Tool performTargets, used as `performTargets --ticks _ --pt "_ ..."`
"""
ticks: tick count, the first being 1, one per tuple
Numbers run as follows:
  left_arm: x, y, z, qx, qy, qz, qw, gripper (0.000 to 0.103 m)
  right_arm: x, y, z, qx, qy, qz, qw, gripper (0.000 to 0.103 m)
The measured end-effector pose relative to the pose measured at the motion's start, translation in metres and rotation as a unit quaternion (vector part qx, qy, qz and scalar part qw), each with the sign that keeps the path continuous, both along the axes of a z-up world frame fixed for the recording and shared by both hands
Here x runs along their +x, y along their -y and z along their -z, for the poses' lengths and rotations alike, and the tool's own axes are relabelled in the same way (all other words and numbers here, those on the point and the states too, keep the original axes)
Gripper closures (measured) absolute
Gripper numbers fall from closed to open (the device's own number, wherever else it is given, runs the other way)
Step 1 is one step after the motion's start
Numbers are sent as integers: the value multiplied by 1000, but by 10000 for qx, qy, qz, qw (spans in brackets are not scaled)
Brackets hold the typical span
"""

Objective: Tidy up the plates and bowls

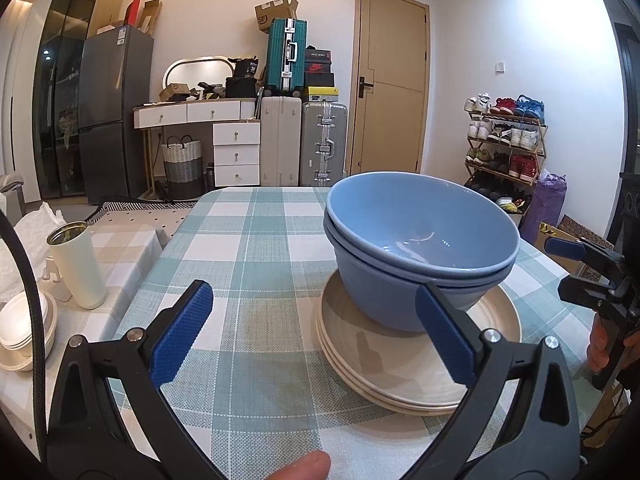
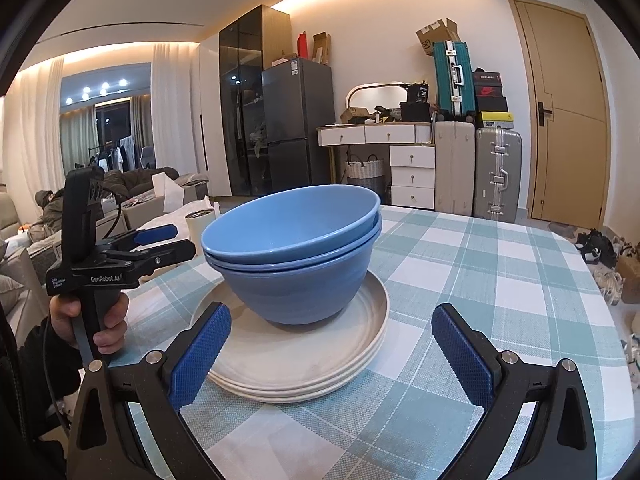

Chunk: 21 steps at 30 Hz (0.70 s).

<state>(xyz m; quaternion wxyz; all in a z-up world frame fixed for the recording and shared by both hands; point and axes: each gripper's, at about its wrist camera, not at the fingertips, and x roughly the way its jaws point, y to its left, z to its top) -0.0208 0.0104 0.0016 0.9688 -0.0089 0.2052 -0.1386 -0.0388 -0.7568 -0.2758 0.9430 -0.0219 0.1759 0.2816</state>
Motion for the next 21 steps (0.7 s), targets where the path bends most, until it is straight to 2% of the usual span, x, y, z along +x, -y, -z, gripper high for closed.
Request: performTargets --ticks 6,21 --pt "-1 0 0 3 -6 0 10000 2 0 -6 1 -160 39 -47 9999 1" --pt "0 -1 1 17 -9 -13 10000 2 2 -2 2 -76 18 -33 10000 1"
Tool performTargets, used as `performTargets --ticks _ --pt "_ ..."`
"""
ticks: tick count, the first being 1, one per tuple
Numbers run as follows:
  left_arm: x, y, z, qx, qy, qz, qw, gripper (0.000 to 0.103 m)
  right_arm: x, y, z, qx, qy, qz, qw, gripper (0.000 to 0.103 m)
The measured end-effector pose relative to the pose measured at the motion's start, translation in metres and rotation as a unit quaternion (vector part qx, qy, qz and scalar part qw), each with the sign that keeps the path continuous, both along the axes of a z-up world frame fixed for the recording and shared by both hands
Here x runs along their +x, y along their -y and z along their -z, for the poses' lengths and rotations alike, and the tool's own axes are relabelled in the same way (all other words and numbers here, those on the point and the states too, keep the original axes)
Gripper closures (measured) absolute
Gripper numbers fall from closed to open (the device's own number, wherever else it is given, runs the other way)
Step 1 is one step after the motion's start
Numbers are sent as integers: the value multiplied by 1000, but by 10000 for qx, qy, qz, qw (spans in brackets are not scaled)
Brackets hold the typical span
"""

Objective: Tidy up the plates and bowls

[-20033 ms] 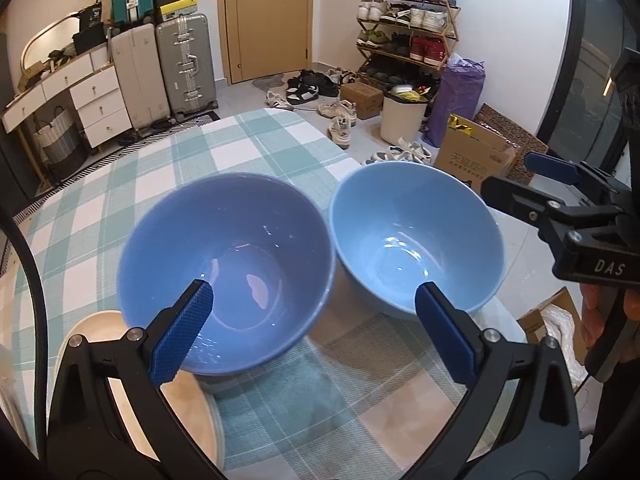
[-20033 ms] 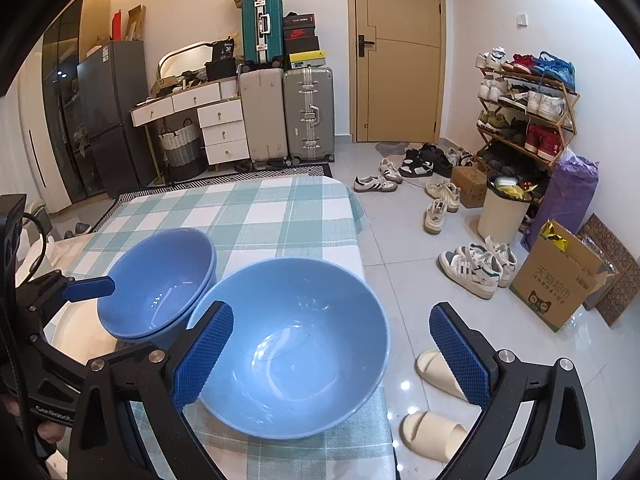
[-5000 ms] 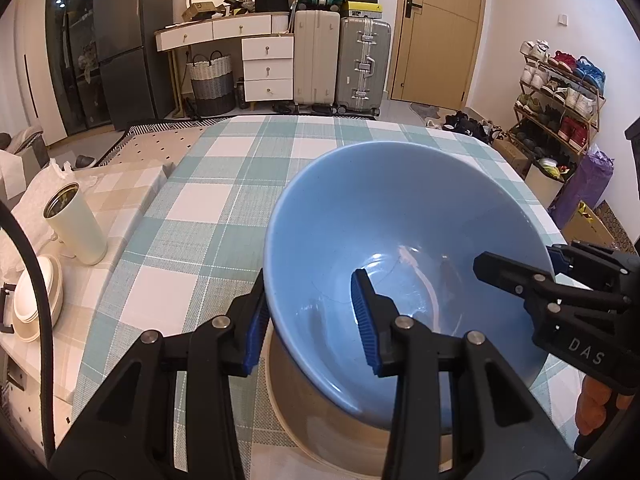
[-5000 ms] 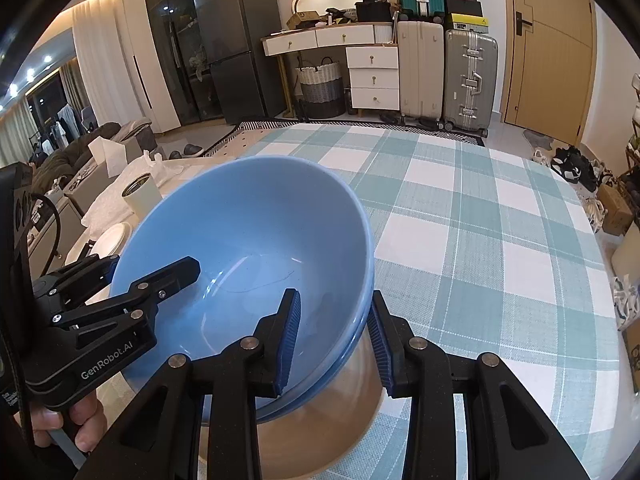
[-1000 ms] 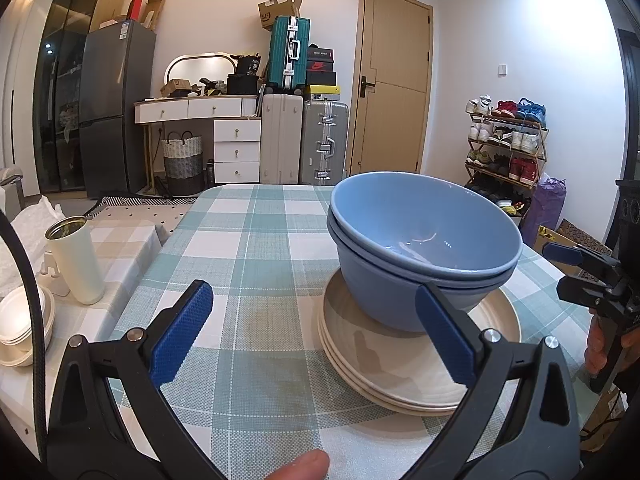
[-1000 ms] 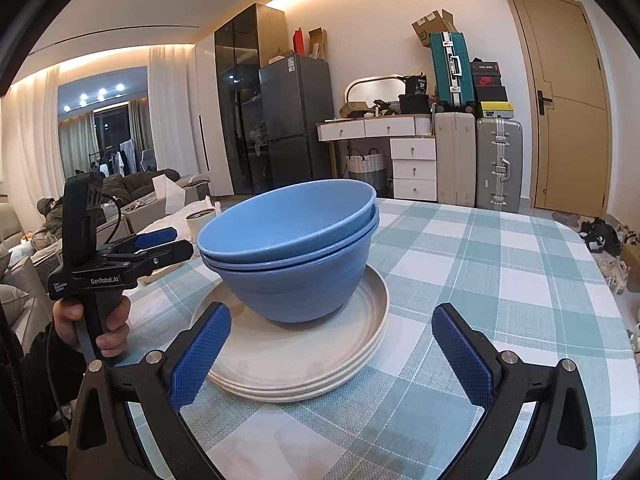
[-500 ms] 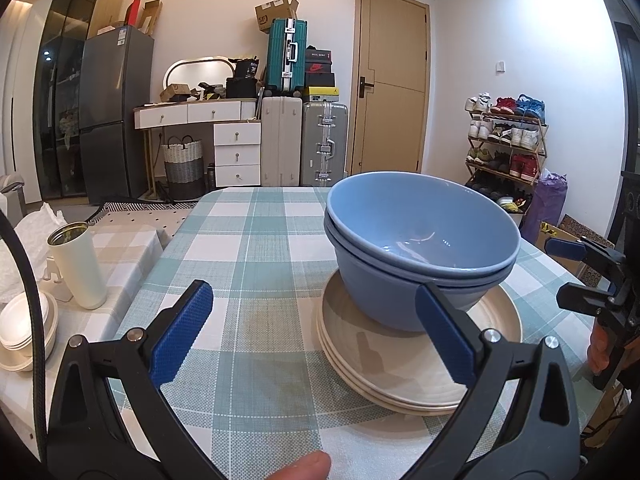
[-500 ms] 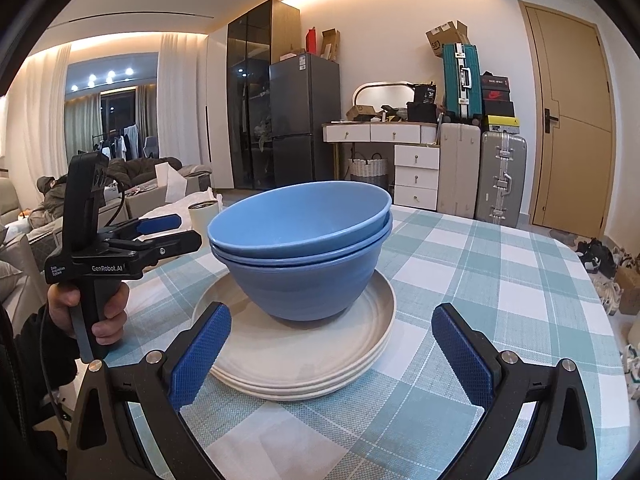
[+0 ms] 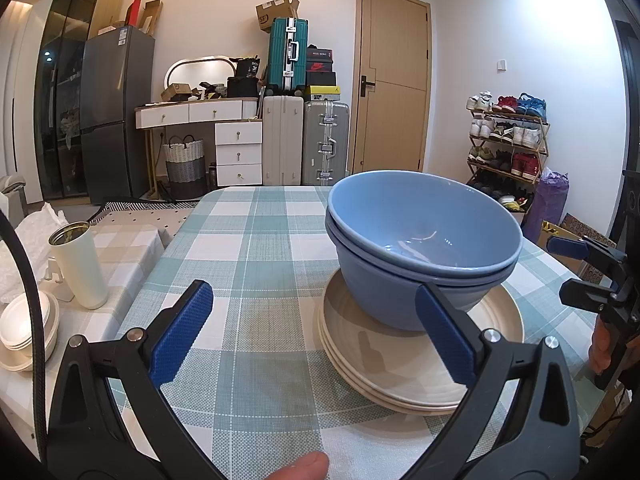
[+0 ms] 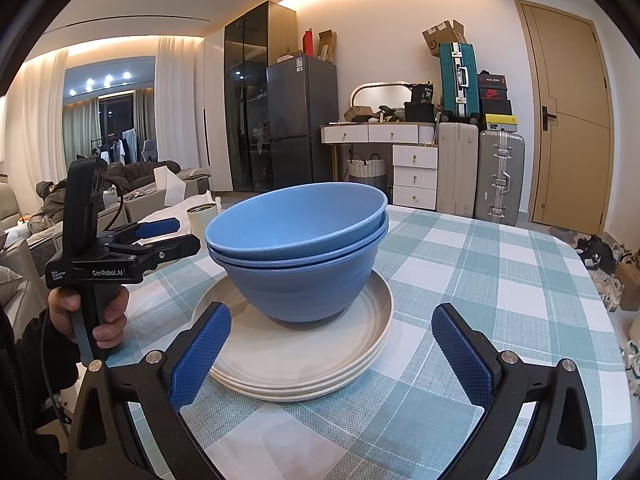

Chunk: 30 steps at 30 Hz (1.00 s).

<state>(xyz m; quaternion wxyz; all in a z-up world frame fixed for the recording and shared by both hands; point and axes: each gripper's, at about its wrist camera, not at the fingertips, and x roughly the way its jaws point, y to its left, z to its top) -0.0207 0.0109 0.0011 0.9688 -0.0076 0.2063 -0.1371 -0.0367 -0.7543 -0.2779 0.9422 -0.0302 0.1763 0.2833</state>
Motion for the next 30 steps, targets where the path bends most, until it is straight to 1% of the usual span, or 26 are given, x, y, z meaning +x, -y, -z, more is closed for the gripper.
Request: performTargets --ticks 30 --pt "2 -10 0 -14 -25 -25 10000 2 1 0 4 -58 -66 -32 10000 1"
